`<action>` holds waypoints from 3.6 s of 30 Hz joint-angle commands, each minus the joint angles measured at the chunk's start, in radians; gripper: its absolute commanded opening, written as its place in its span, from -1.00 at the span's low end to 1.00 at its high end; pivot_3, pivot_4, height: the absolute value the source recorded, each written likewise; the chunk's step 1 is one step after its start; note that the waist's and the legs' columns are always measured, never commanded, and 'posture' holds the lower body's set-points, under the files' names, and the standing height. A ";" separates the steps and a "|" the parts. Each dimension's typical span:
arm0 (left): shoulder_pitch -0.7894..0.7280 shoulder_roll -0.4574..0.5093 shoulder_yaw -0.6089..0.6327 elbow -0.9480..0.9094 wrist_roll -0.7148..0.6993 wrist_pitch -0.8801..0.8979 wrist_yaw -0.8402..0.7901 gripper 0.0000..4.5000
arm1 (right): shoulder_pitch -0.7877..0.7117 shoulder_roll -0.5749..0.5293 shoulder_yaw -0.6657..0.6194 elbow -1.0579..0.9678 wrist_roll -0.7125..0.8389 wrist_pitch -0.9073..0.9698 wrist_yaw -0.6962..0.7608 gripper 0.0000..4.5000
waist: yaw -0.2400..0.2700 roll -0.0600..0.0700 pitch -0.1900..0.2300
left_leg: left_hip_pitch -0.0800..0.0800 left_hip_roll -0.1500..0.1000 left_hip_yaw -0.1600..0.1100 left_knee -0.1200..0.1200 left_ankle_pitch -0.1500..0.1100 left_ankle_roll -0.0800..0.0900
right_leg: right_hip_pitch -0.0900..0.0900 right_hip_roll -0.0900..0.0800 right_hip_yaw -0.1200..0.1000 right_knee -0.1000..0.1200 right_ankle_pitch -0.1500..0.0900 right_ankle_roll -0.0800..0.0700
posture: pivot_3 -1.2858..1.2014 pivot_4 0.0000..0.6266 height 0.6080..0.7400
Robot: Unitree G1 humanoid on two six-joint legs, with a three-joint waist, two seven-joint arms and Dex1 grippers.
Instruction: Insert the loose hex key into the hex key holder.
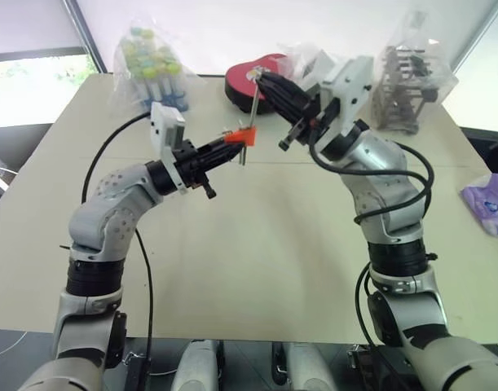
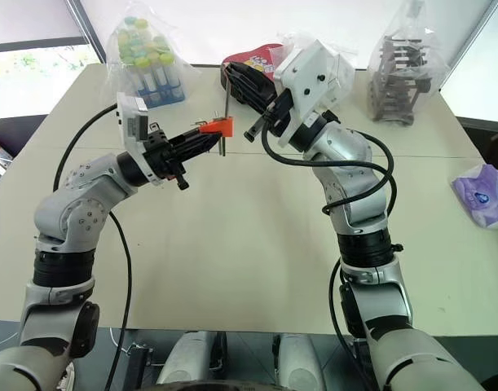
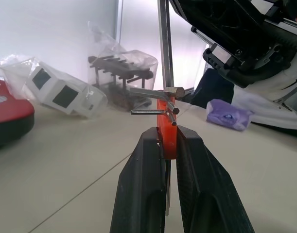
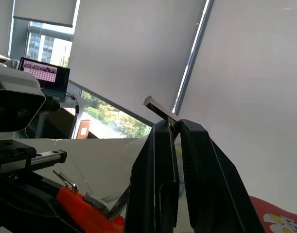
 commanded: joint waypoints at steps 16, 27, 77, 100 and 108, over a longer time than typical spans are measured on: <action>-0.035 0.002 0.004 -0.062 -0.021 0.003 0.001 -1.00 | -0.012 -0.003 -0.012 -0.015 -0.014 -0.034 -0.009 -0.99 | 0.000 0.000 0.000 | 0.000 0.000 0.000 0.000 0.000 0.000 | 0.000 0.000 0.000 0.000 0.000 0.000 | 0.03 -0.52 1.00; -0.040 0.003 0.005 -0.056 -0.017 0.004 0.000 -1.00 | -0.019 -0.003 -0.016 -0.002 -0.025 -0.041 -0.012 -0.99 | 0.000 0.000 0.000 | 0.000 0.000 0.000 0.000 0.000 0.000 | 0.000 0.000 0.000 0.000 0.000 0.000 | 0.03 -0.52 1.00; -0.046 0.007 0.020 -0.029 -0.017 -0.003 0.013 -1.00 | -0.010 -0.015 -0.016 -0.010 -0.031 -0.052 -0.006 -0.99 | 0.000 0.000 0.000 | 0.000 0.000 0.000 0.000 0.000 0.000 | 0.000 0.000 0.000 0.000 0.000 0.000 | 0.03 -0.52 1.00; -0.058 0.000 0.022 -0.026 -0.026 0.001 0.020 -1.00 | 0.084 -0.033 0.005 -0.085 -0.037 -0.063 0.046 0.40 | 0.001 0.000 0.000 | 0.000 0.000 0.000 0.000 0.000 0.000 | 0.000 0.000 0.000 0.000 0.000 0.000 | 0.03 -0.52 1.00; -0.026 -0.018 0.027 -0.038 -0.036 0.008 0.042 -1.00 | 0.340 -0.220 -0.149 -0.327 0.312 0.304 0.133 0.40 | 0.016 0.000 0.000 | 0.000 -0.001 -0.001 0.000 0.000 0.000 | 0.003 0.000 0.000 -0.002 0.000 0.000 | 0.03 -0.52 1.00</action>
